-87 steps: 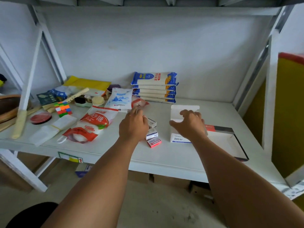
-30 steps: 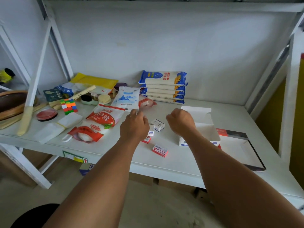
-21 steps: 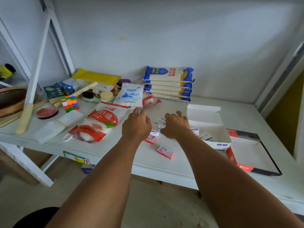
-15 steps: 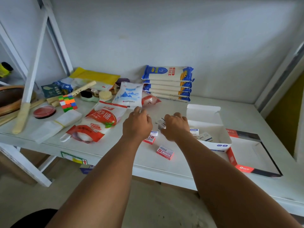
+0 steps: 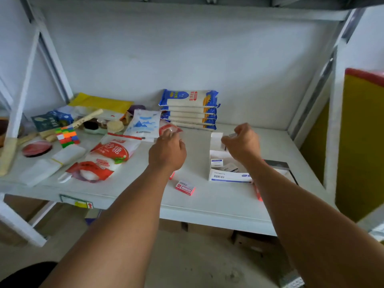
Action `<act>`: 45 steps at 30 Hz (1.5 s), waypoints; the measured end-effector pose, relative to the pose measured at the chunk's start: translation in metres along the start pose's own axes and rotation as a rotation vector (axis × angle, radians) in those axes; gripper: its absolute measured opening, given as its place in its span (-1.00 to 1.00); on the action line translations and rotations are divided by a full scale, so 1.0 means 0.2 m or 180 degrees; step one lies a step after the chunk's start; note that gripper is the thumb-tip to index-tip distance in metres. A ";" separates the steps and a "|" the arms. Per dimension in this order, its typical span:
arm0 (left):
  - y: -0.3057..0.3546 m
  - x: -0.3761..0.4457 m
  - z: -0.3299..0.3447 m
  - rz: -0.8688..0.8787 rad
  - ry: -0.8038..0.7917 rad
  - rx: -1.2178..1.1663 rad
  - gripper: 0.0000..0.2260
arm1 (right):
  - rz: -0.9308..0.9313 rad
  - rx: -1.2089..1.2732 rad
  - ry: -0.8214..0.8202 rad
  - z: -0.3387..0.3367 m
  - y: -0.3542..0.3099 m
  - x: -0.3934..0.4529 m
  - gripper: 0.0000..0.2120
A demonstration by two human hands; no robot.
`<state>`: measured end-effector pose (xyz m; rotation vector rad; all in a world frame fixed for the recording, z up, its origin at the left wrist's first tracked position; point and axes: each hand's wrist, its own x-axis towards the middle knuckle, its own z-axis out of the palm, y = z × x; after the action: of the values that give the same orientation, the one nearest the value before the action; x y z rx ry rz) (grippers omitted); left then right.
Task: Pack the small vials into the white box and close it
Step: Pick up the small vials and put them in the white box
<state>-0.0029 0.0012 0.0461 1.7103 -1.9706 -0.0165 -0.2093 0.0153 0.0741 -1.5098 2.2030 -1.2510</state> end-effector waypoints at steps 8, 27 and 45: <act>0.07 -0.03 0.01 0.0026 -0.0091 0.0116 -0.68 | 0.0097 -0.1099 -0.0396 -0.11 0.21 0.02 -0.73; -0.33 -0.05 -0.01 -0.0718 0.0137 0.0616 -0.70 | -0.1531 -0.1461 -0.1816 0.61 -0.22 -0.21 -0.41; -0.12 -0.05 0.04 -0.0308 0.0226 0.0484 -0.70 | -0.0942 -0.0766 -0.0406 0.22 -0.03 -0.10 -0.59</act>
<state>0.0170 0.0037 0.0274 1.8747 -1.8778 0.1614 -0.1701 0.0076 0.0454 -2.0088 2.1678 -0.9524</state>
